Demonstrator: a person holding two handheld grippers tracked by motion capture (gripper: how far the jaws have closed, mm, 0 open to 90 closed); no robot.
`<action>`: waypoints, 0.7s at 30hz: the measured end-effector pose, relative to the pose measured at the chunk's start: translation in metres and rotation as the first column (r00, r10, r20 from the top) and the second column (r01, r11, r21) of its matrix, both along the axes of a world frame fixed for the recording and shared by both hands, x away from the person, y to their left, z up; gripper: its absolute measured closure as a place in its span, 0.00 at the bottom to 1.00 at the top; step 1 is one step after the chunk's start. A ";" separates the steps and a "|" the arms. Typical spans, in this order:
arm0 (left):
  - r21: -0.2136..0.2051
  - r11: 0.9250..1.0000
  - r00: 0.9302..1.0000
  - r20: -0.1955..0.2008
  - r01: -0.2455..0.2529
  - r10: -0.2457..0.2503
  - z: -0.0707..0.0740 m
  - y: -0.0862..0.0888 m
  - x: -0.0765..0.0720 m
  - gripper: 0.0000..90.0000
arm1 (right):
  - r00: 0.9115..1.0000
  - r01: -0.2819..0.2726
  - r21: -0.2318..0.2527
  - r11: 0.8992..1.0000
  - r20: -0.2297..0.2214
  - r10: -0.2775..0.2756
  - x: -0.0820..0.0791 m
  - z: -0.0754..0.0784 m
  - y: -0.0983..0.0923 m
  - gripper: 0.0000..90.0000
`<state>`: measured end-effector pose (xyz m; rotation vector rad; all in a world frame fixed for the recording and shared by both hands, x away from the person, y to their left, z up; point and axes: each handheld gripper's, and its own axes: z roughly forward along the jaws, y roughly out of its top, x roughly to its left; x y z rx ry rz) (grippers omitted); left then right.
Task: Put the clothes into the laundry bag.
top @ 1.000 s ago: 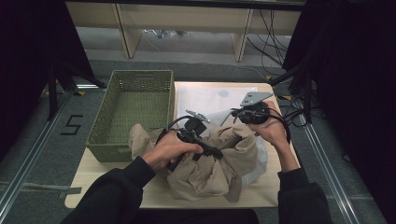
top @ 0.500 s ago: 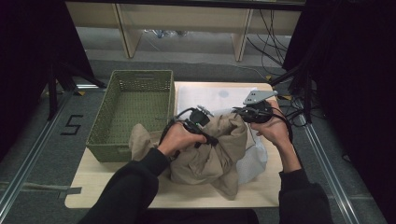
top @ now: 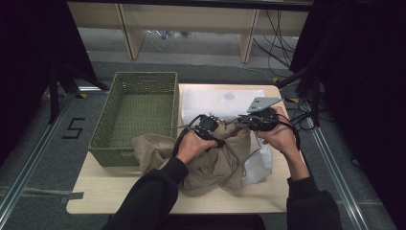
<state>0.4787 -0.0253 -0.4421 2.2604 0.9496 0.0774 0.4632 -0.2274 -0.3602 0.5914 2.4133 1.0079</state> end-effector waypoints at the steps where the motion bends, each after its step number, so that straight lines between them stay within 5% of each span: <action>1: -0.003 1.000 1.000 -0.015 -0.008 0.008 -0.007 -0.002 0.002 0.62 | 1.000 0.002 -0.014 1.000 -0.002 -0.002 -0.001 -0.002 0.002 1.00; 4: 0.001 1.000 0.999 0.028 -0.031 0.031 -0.014 -0.003 0.000 0.50 | 1.000 -0.009 -0.033 0.999 -0.005 0.009 -0.001 -0.007 0.002 1.00; 6: -0.010 0.999 0.998 0.043 -0.051 0.051 -0.009 0.001 -0.004 0.39 | 1.000 -0.003 -0.026 1.000 -0.019 0.003 -0.001 -0.010 -0.002 1.00; 8: -0.025 0.999 0.995 0.100 -0.027 0.029 0.003 0.007 -0.016 0.33 | 1.000 0.014 -0.018 1.000 -0.027 -0.014 -0.001 -0.011 -0.007 1.00; 10: -0.019 1.000 0.993 0.121 0.010 -0.008 0.005 0.008 -0.019 0.37 | 1.000 0.012 -0.020 1.000 -0.016 -0.012 0.000 -0.011 -0.008 1.00; 12: 0.025 0.996 0.985 0.148 0.082 -0.085 0.006 0.003 -0.026 0.57 | 1.000 0.015 -0.016 1.000 -0.023 -0.016 0.000 -0.011 -0.006 1.00; 13: 0.063 0.989 0.979 0.144 0.136 -0.144 0.006 0.000 -0.028 0.63 | 0.999 0.031 -0.015 0.999 -0.027 -0.032 -0.001 -0.011 -0.005 1.00; 14: 0.030 0.991 0.979 0.155 0.128 -0.131 0.002 -0.008 -0.032 0.66 | 1.000 0.022 -0.016 1.000 -0.020 -0.022 0.000 -0.010 -0.003 1.00; 17: 0.063 0.987 0.972 0.176 0.148 -0.157 0.002 -0.022 -0.039 0.70 | 1.000 0.015 -0.014 1.000 -0.020 -0.015 -0.001 -0.009 0.000 1.00; 21: 0.041 0.996 0.985 0.154 0.076 -0.081 0.004 -0.022 -0.024 0.73 | 1.000 0.006 -0.015 1.000 -0.018 -0.006 -0.003 -0.008 0.000 1.00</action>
